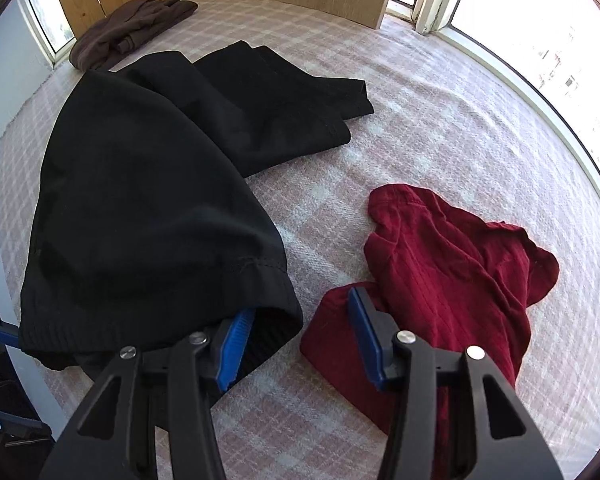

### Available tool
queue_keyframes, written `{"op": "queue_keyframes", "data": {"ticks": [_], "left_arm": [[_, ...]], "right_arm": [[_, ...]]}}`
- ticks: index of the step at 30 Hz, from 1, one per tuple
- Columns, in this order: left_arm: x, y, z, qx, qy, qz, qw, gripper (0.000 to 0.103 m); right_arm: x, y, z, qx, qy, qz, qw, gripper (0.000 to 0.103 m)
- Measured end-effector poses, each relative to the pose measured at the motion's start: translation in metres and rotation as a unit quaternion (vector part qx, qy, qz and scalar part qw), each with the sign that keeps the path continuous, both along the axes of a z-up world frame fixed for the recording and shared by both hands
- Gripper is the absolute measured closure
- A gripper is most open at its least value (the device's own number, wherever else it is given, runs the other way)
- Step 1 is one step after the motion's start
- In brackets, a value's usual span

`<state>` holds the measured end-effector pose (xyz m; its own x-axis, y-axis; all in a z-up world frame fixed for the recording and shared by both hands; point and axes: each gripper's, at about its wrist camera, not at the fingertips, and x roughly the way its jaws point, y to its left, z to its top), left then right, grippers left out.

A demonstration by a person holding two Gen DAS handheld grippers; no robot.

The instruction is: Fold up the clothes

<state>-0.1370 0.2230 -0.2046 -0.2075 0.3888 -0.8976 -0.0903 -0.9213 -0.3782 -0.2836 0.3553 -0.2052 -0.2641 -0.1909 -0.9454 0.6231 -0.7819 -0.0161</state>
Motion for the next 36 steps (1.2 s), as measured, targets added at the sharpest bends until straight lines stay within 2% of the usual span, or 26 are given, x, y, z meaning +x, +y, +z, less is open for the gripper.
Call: {"op": "queue_keyframes", "data": {"ticks": [3,5,6,8,10,13,21,22,23,24,25,31,36], "left_arm": [[-0.005,-0.005,-0.008,-0.03,-0.006,0.028,0.9991,0.044],[-0.005,-0.01,-0.011,-0.037,-0.009,0.04,0.9985,0.054],[-0.005,-0.012,-0.011,-0.04,-0.008,0.042,0.9983,0.063],[-0.005,-0.015,-0.011,-0.039,-0.003,0.039,0.9984,0.068],[-0.004,-0.02,-0.008,-0.036,0.002,0.04,0.9986,0.078],[0.0,-0.028,0.004,-0.044,0.019,0.049,0.9976,0.086],[0.003,-0.062,0.026,-0.055,0.049,0.081,0.994,0.089],[0.003,-0.065,0.027,-0.056,0.052,0.081,0.9938,0.089],[0.003,-0.067,0.029,-0.058,0.056,0.082,0.9934,0.089],[0.002,-0.07,0.031,-0.061,0.059,0.082,0.993,0.089],[0.002,-0.072,0.033,-0.063,0.063,0.083,0.9926,0.089],[-0.013,-0.079,0.049,-0.069,0.095,0.08,0.9898,0.09],[-0.021,-0.115,0.086,-0.072,0.145,0.069,0.9844,0.09]], "right_arm": [[0.001,0.001,0.005,-0.014,-0.001,0.0,1.0,0.055],[0.002,0.0,0.009,-0.024,0.001,0.002,1.0,0.055],[0.003,-0.001,0.011,-0.027,0.002,0.004,1.0,0.055],[0.002,-0.002,0.01,-0.022,0.006,0.011,1.0,0.055],[-0.001,-0.003,0.006,-0.014,0.006,0.017,1.0,0.055],[-0.004,0.002,0.002,-0.021,-0.003,0.017,1.0,0.055],[-0.006,0.006,0.002,-0.056,0.0,0.005,0.998,0.056],[-0.006,0.005,0.002,-0.061,-0.001,0.003,0.998,0.06],[-0.005,0.004,0.002,-0.068,-0.004,0.002,0.998,0.08],[-0.005,0.002,0.002,-0.075,-0.008,0.001,0.997,0.094],[-0.004,0.0,0.002,-0.08,-0.009,-0.001,0.997,0.098],[0.009,-0.008,0.024,-0.11,0.013,-0.027,0.994,0.098],[0.019,-0.011,0.072,-0.158,0.05,-0.078,0.983,0.098]]}}
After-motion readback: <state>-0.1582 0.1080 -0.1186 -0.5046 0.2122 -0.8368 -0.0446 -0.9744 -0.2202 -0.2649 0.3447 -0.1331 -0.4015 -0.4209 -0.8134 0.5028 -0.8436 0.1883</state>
